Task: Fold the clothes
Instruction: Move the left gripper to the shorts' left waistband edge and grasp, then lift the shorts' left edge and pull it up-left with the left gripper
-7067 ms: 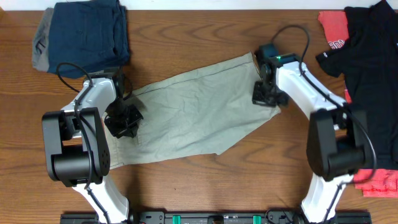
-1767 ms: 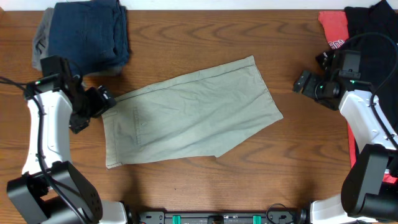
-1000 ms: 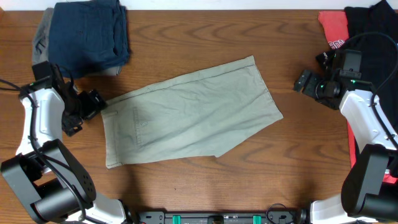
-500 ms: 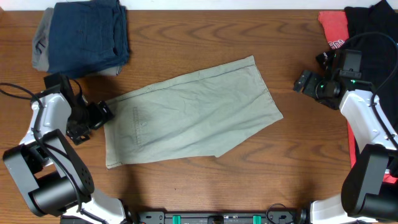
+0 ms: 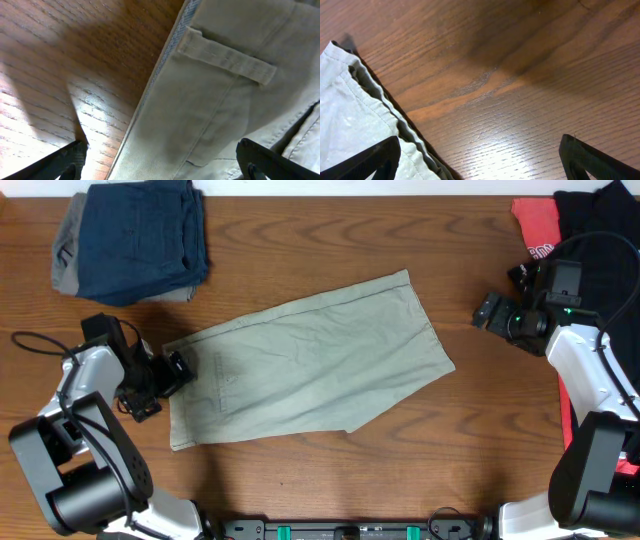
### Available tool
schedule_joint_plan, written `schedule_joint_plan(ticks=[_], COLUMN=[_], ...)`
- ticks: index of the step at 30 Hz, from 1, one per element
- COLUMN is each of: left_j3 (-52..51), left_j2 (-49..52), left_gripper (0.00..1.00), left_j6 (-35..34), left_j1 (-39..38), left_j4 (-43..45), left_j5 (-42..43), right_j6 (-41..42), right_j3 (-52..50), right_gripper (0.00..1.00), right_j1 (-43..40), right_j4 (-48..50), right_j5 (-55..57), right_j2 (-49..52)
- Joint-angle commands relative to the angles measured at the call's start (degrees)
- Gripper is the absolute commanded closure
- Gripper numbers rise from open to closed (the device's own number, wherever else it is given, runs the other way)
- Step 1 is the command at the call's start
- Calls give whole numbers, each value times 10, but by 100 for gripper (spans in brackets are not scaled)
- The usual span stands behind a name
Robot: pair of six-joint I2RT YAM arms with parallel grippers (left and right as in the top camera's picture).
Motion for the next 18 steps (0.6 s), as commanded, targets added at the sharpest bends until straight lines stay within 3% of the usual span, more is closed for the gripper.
schedule_joint_plan(ticks=[1, 4, 11, 18], left_j3=[-42, -43, -43, -43], left_j2=[28, 28, 28, 28], left_gripper=[2, 2, 2, 2], left_j6=[8, 8, 8, 8], left_j1=[2, 2, 0, -17], left_j4=[5, 2, 9, 8], left_j5=[13, 29, 160, 174], right_j6=[-7, -7, -7, -7], right_j3=[13, 13, 13, 13], right_gripper=[1, 1, 1, 1], right_j1=[-2, -2, -2, -2], right_j4=[0, 0, 0, 0], right_j5=[-4, -4, -4, -4], right_j2=[0, 0, 0, 0])
